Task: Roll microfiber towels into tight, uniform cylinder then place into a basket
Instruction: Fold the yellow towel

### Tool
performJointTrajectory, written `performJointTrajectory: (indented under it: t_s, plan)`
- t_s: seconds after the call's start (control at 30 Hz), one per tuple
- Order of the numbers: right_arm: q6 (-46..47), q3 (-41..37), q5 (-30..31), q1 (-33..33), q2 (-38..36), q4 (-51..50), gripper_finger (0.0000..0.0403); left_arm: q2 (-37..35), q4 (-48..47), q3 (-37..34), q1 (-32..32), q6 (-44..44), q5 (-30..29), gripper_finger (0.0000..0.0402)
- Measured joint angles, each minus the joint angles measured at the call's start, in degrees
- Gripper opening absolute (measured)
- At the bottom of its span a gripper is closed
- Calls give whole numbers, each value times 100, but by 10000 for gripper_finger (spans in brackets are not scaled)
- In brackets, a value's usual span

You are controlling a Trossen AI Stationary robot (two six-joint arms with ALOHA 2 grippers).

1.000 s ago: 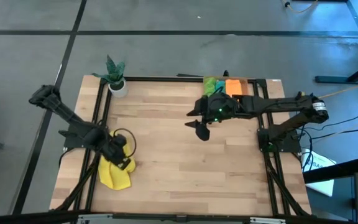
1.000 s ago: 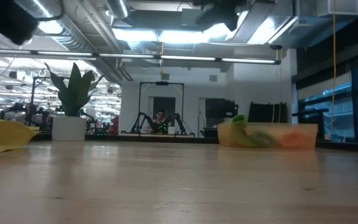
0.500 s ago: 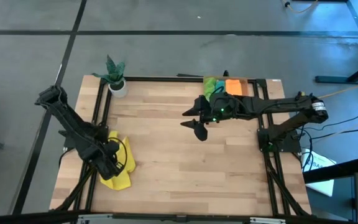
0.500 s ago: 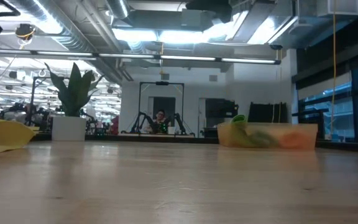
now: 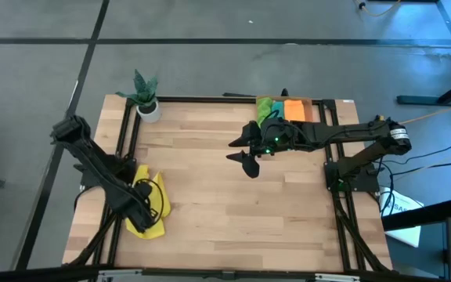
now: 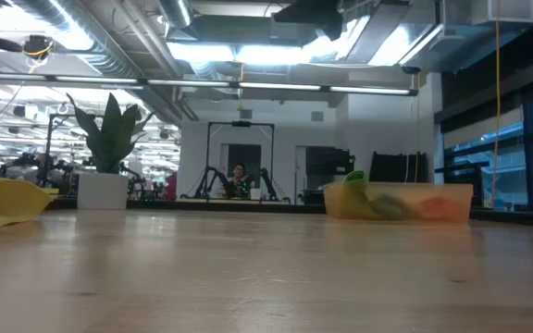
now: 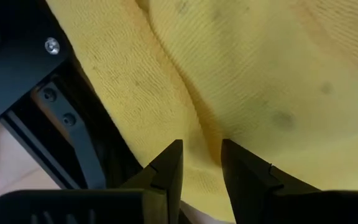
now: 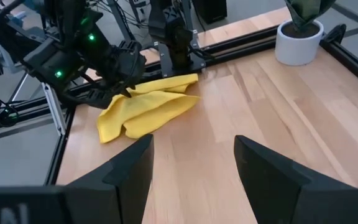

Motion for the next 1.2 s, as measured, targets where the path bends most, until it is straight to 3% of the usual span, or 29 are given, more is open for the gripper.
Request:
performJointTrajectory:
  t_s: [0.2, 0.5, 0.7, 0.87, 1.2]
  plan:
    - [-1, 0, 1, 0, 0, -2, 224, 184, 0, 0, 81, 2, 66, 93]
    - [-11, 0, 7, 0, 0, -2, 224, 182, -137, 0, 109, 323, 153, 7]
    - [-128, 0, 7, 0, 0, -2, 224, 43, -158, 88, 131, 489, 39, 1]
    - [-288, 0, 9, 2, -2, -7, 224, -602, -319, 575, 356, 508, -853, 0]
    - [-911, 0, 11, 298, 326, 186, 224, -1415, -1872, 1991, 1332, 1303, -3131, 0]
